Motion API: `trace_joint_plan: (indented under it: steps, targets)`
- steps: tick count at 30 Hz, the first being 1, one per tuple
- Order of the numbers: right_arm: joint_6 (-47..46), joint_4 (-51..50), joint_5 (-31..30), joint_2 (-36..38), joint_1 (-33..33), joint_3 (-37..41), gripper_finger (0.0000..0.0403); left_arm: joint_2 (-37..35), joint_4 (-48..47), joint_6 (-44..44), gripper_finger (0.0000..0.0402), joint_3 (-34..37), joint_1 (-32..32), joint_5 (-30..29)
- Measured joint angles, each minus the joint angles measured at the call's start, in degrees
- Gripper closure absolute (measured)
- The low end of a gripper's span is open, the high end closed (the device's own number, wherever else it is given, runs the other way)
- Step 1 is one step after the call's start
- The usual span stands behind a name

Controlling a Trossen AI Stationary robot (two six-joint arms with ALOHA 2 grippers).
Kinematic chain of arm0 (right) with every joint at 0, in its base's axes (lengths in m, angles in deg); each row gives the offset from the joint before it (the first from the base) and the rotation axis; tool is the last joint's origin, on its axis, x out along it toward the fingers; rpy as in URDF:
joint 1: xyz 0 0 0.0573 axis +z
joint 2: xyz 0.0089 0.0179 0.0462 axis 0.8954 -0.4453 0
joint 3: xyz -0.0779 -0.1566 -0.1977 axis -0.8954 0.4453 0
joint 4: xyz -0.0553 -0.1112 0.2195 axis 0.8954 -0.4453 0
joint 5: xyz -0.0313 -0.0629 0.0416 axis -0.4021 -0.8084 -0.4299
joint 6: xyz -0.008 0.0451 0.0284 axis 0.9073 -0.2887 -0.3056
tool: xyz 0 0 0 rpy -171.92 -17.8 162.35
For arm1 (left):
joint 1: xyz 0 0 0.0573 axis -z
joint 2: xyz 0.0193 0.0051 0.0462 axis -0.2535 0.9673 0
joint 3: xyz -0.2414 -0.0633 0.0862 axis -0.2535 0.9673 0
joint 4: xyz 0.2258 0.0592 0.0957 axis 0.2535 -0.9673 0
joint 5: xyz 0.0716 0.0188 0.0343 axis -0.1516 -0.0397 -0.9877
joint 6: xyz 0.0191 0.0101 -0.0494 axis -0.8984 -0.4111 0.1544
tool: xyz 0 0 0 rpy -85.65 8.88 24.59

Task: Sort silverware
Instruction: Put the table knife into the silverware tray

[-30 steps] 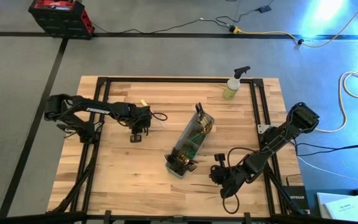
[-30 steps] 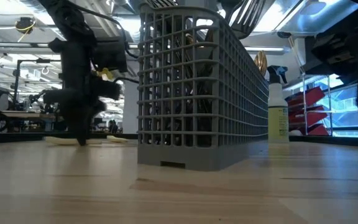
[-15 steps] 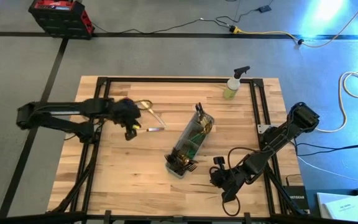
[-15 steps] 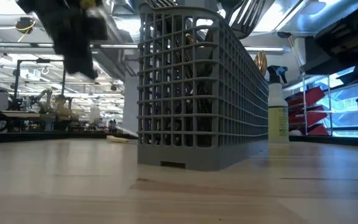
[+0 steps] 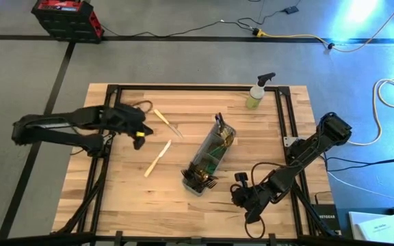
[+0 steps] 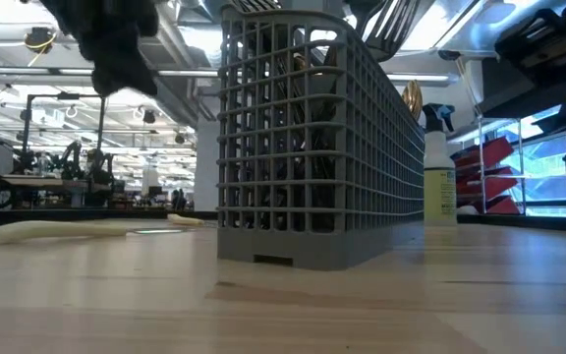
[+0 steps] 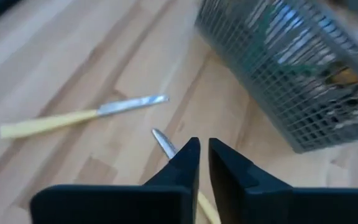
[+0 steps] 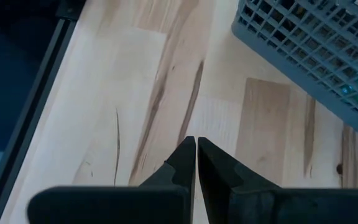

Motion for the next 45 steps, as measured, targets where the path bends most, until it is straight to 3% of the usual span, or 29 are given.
trace_joint_plan:
  steps: [4,8,12,15,18,21,25,29,34,38,45]
  targets:
    - [0.02,0.04,-1.54,0.00,0.00,-0.02,0.0403,4.53,3.80,6.03,0.0337,6.49,5.56,-5.22]
    - [-0.07,0.48,-3.08,-0.06,0.00,-0.02,0.0403,6.44,21.78,14.53,0.0304,17.40,15.46,-9.91]
    - [-0.05,0.53,-3.10,-0.07,0.00,-0.02,0.0403,6.54,44.72,24.70,0.0284,27.72,28.59,-21.27]
    - [0.36,0.59,-3.12,-0.13,0.00,-0.02,0.0403,9.07,53.08,31.92,0.0274,31.90,39.33,-33.07]
    - [0.59,0.61,-3.63,-0.13,-0.02,-0.02,0.0403,13.98,52.25,39.68,0.0266,32.46,47.50,-42.26]
    - [0.61,0.84,-4.38,-0.13,-0.02,-0.04,0.0403,19.41,52.11,45.23,0.0265,31.22,51.52,-47.34]
    - [0.62,0.85,-4.52,-0.15,-0.03,-0.04,0.0403,26.38,49.85,46.09,0.0265,25.99,51.95,-49.17]
    - [0.62,0.85,-4.52,-0.15,-0.04,-0.04,0.0403,32.45,37.75,45.09,0.0265,17.52,52.05,-51.43]
    - [0.61,0.89,-4.52,-0.15,0.00,-0.04,0.0403,39.86,18.48,53.22,0.0265,7.69,52.91,-55.19]
    - [0.63,0.92,-4.52,-0.15,0.00,-0.04,0.0403,47.14,7.94,60.17,0.0268,1.94,53.27,-53.90]
    - [0.63,0.96,-4.52,-0.17,0.00,-0.04,0.0403,56.77,5.26,75.96,0.0303,-0.87,56.89,-55.35]
